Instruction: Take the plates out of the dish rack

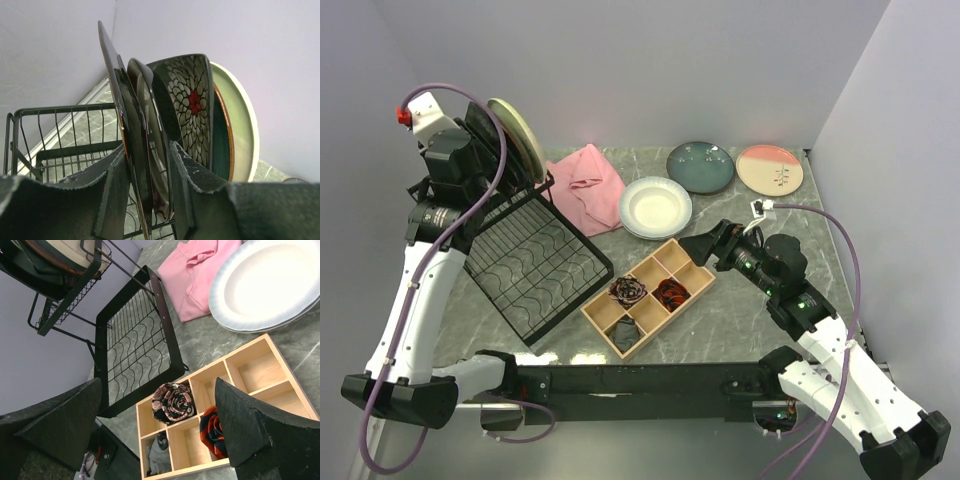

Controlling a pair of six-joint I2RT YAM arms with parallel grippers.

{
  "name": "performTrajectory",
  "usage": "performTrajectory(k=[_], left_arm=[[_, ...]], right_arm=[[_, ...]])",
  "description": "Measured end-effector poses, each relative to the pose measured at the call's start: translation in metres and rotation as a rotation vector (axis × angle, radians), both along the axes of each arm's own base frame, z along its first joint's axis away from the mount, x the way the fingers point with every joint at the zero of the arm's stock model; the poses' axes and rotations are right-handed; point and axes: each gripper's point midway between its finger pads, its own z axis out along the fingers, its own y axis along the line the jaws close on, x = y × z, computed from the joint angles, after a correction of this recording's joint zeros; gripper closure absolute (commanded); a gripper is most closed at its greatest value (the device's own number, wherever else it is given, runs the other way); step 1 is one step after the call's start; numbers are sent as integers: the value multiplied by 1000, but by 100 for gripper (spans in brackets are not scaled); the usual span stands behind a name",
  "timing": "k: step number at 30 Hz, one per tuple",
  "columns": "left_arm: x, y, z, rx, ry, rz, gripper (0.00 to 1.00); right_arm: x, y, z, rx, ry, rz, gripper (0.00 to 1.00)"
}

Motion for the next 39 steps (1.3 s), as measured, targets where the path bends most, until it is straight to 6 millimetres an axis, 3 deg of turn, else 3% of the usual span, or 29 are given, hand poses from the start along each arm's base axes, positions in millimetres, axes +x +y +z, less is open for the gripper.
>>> performTrajectory(k=[15, 31, 39], left_arm=[[7, -2, 15, 15, -12, -13, 66], [-10, 12, 15, 20, 5, 33, 71], [-14, 18, 2, 3, 18, 35, 69]], right_arm=[[-1, 0, 2, 2, -5, 3, 0], [-4, 1, 3, 3, -7, 7, 0], [-6, -1, 5, 5, -16, 8, 0]])
